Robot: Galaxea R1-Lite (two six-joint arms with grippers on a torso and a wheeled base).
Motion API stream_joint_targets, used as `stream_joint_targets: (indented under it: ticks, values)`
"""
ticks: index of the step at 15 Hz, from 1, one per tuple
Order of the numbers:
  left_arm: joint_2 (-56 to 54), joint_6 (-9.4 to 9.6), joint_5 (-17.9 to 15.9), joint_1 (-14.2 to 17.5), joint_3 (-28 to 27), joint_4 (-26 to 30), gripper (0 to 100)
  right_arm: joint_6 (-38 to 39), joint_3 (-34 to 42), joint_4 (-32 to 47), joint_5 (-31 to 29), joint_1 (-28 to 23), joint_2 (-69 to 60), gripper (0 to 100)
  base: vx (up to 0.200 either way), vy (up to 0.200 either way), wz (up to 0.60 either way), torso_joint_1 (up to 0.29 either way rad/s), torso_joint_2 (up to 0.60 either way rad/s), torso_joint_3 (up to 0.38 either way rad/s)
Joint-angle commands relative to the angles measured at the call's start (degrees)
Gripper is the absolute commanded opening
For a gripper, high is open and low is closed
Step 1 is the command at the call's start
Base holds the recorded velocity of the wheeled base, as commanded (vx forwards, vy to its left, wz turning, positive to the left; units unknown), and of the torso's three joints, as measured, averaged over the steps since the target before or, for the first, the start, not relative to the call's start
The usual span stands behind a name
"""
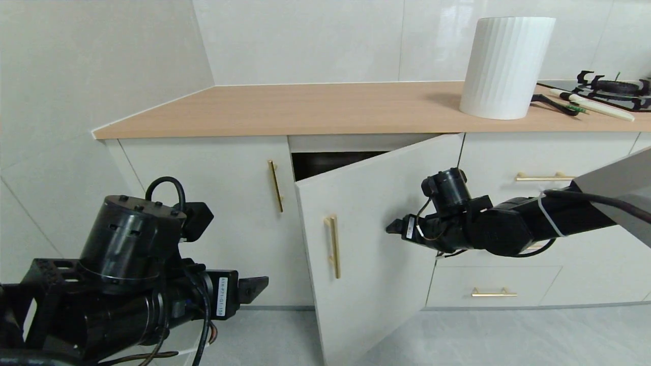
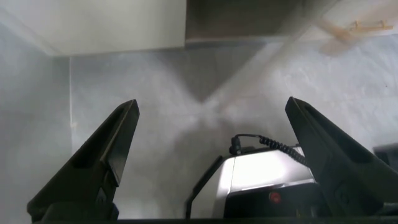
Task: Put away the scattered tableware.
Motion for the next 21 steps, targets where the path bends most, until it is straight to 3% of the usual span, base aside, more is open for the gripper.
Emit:
stream_joint_targets:
  ticks: [1, 4, 8, 21]
  values:
    - [0.15, -0.14, 0.13, 0.03, -0.06, 0.0, 100, 0.56, -0.34, -0.96, -0.1, 0.04, 1.36, 100, 0.0, 0.0, 0.0, 0.0, 0.0, 0.0]
    - [0.15, -0.14, 0.3, 0.12, -0.15, -0.09, 100, 2.58, -1.05, -4.3, -0.81, 0.04, 2.68, 100, 0.0, 0.0, 0.0, 0.0, 0.0, 0.0]
    - [0.15, -0.14, 0.3, 0.12, -0.06, -0.09, 100, 6.89, -6.41, -7.29, -9.77, -0.05, 7.69, 100, 0.0, 0.0, 0.0, 0.0, 0.0, 0.0]
    - [0.51, -0.32, 0.39, 0.12, -0.15, -0.17, 100, 12.07, -13.0, -7.38, -14.61, -5.85, 9.89, 100, 0.0, 0.0, 0.0, 0.0, 0.0, 0.0]
